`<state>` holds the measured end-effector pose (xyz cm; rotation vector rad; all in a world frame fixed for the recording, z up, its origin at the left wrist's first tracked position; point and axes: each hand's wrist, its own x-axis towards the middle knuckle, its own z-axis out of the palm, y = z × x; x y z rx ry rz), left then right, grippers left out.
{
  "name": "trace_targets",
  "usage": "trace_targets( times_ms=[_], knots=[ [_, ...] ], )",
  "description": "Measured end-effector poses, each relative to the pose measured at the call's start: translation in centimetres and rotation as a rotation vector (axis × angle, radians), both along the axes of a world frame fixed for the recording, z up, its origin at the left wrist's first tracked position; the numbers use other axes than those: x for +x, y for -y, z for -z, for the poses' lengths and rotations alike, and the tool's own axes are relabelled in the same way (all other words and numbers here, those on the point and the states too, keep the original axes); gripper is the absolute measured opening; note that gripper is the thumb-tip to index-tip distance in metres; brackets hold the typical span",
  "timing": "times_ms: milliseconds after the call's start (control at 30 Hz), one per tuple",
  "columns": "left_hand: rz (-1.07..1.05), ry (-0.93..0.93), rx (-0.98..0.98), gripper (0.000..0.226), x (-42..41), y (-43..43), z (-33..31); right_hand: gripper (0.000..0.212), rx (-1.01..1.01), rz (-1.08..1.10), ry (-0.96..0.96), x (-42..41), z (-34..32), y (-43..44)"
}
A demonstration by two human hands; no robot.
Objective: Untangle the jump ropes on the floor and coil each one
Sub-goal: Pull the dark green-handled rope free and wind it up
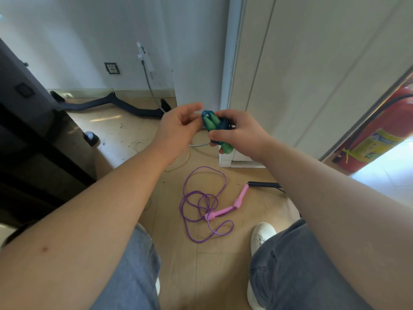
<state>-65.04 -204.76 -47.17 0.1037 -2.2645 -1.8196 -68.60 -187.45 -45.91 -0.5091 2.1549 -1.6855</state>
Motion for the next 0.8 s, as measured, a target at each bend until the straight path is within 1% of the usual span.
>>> trace_targets(
  times_ms=[100,267,333,400,433,500,567,633,733,800],
  knots=[
    [0.021,0.005,-0.003,0.019,0.03,-0.03,-0.13,0.033,0.029,0.005,-0.016,-0.10,-0.13,-0.08],
    [0.074,0.096,0.141,0.022,0.11,0.02,0.20,0.033,0.110,0.014,-0.048,-0.25,0.14,-0.19],
    [0.065,0.130,0.236,0.023,0.18,-0.24,-0.01,0.033,0.138,0.035,-0.066,-0.44,0.20,-0.26],
    [0.077,0.151,0.305,0.025,0.21,-0.36,-0.12,0.033,0.205,0.056,-0.122,-0.69,0.28,-0.41],
    [0.092,0.146,0.282,0.027,0.23,-0.37,-0.06,0.034,0.252,0.053,-0.160,-0.77,0.32,-0.50],
    [0.103,0.125,0.148,0.027,0.33,-0.36,0.20,0.037,0.342,0.021,-0.229,-0.72,0.34,-0.68],
    [0.087,0.103,0.001,0.025,0.43,-0.39,0.44,0.036,0.416,-0.025,-0.288,-0.53,0.30,-0.71],
    [0.057,0.086,-0.075,0.024,0.40,-0.44,0.57,0.034,0.476,-0.056,-0.341,-0.46,0.35,-0.62],
    [0.000,0.051,-0.101,0.020,0.45,-0.54,0.56,0.034,0.504,-0.061,-0.362,-0.44,0.33,-0.46],
    [-0.022,0.000,-0.203,0.019,0.41,-0.69,0.69,0.033,0.492,-0.061,-0.341,-0.40,0.29,-0.35]
  ],
)
